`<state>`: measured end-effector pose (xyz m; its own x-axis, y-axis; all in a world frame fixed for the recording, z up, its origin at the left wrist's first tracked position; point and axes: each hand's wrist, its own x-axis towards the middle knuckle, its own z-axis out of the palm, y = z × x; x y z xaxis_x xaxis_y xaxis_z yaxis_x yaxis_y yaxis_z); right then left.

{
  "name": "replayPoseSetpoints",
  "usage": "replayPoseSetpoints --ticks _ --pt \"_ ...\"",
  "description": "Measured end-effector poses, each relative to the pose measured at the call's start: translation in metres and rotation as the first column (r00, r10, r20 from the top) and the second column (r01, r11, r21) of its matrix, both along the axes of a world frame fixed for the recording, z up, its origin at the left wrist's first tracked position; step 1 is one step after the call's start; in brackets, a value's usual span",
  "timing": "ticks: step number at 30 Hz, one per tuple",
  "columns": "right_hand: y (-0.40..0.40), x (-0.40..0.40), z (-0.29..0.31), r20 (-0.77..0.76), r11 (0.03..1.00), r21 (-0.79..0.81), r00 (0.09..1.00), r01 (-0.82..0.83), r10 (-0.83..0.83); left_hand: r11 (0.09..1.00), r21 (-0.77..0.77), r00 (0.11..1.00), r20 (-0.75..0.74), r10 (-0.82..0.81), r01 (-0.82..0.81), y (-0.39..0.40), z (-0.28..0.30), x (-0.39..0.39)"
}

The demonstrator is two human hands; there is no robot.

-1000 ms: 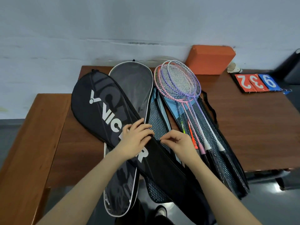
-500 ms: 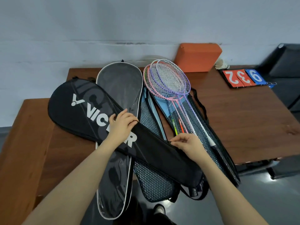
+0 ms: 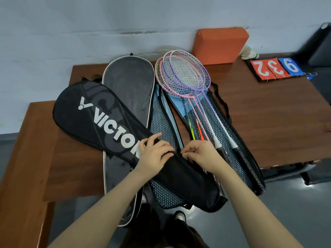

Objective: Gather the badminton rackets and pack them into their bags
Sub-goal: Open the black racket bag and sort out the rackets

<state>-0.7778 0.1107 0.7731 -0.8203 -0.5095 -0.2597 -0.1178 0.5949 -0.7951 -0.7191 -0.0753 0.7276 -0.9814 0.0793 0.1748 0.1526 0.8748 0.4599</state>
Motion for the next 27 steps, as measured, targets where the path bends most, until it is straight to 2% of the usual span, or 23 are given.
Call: replayPoseSetpoints --ticks 5,9,13,14,17,18,22,24,27 --pt "0.019 0.010 0.002 0.047 0.989 -0.095 0.993 0.114 -0.110 0.986 0.157 0.998 -0.023 0.065 -0.060 -0.005 0.009 -0.002" --pt "0.049 0.011 0.002 0.030 0.988 -0.051 0.989 0.143 -0.142 0.968 0.232 0.994 0.056 0.090 -0.101 -0.006 0.010 -0.009" --pt "0.070 0.016 -0.001 -0.053 0.980 -0.025 0.978 0.199 -0.200 0.983 0.077 0.984 0.079 0.159 -0.165 0.001 0.011 -0.018" --pt "0.071 0.018 -0.001 -0.069 0.977 -0.040 0.975 0.210 -0.212 0.992 0.026 0.989 0.076 0.123 -0.125 0.006 0.012 -0.017" --pt "0.070 0.023 -0.002 -0.065 0.963 -0.116 0.965 0.245 -0.254 0.983 -0.103 0.988 0.029 -0.149 0.152 0.033 0.014 -0.005" --pt "0.070 0.024 -0.002 -0.064 0.961 -0.129 0.965 0.244 -0.253 0.977 -0.104 0.982 0.015 -0.186 0.187 0.044 0.014 0.001" --pt "0.078 0.031 -0.006 -0.099 0.985 -0.088 0.982 0.151 -0.159 0.997 0.005 0.994 -0.079 -0.070 0.071 0.060 0.011 0.007" --pt "0.091 0.036 -0.008 -0.133 0.971 -0.126 0.966 0.204 -0.220 0.999 0.042 0.992 -0.126 -0.005 0.010 0.060 0.009 0.004" --pt "0.110 0.045 -0.012 -0.179 0.949 -0.156 0.937 0.273 -0.299 0.991 0.110 0.988 -0.121 0.095 -0.082 0.064 0.011 -0.006"
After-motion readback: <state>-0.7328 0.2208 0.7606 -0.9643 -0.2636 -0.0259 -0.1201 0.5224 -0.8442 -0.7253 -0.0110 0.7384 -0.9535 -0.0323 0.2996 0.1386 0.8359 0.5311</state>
